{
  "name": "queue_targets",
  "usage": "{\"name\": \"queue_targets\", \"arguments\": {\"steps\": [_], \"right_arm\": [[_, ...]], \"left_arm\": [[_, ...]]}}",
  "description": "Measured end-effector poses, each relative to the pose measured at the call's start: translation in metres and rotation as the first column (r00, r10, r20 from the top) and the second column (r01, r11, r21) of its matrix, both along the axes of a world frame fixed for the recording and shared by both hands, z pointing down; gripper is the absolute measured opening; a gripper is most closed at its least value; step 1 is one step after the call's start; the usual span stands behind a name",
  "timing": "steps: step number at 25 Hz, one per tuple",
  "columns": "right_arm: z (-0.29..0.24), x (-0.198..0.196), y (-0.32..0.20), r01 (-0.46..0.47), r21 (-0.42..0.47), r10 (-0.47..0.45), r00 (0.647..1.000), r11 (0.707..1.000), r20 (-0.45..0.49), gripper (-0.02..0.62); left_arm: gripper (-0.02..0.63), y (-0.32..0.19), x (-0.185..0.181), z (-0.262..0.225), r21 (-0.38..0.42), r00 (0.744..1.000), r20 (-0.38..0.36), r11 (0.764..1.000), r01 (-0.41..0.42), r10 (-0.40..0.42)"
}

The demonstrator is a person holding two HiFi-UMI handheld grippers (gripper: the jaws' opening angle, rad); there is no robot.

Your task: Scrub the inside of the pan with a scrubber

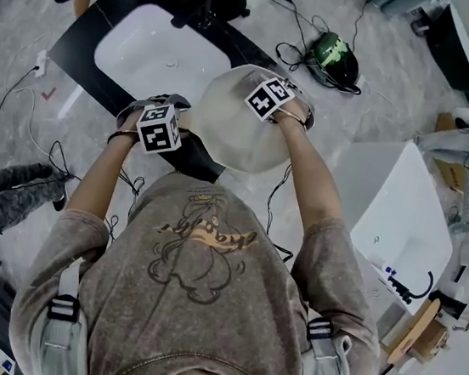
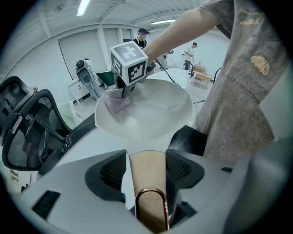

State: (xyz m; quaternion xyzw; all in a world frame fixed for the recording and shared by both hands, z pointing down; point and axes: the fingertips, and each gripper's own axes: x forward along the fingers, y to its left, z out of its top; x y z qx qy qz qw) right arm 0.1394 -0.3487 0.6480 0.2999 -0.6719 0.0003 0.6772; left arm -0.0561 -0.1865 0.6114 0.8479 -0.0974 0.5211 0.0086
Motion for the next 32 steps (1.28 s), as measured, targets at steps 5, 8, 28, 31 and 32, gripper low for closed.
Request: {"name": "queue_targets", "arguments": {"steps": [5, 8, 28, 31, 32], "right_arm": [[-0.004, 0.020, 0.012, -0.003, -0.018, 0.002, 0.999, 1.000, -0.042, 0.081], [-0.007, 0.030, 0.021, 0.018, -0.040, -0.021, 0.997, 0.999, -0.078, 0.081], [-0.020, 0.058, 0.115, 0.011, -0.325, -0.021, 0.999, 0.946, -0.028, 0.080], [-0.024, 0.060, 0.133, -0.001, -0.367, -0.016, 0.999, 0.930, -0.045, 0.080], [-0.025, 0.059, 0.139, 0.001, -0.382, -0.017, 0.999, 0.924, -0.040, 0.080]], "left_arm": [[0.282, 0.000, 0.000, 0.000, 0.003, 1.000, -0.005, 1.000, 0.004, -0.004], [0.281, 0.000, 0.000, 0.000, 0.001, 1.000, -0.004, 1.000, 0.006, -0.006], [0.279, -0.001, 0.001, 0.001, 0.003, 1.000, 0.017, 1.000, 0.024, -0.024], [0.278, -0.001, 0.001, 0.001, 0.003, 0.999, 0.018, 0.999, 0.033, -0.033], [0.278, -0.001, 0.001, 0.001, 0.003, 0.999, 0.019, 0.999, 0.035, -0.036]]}}
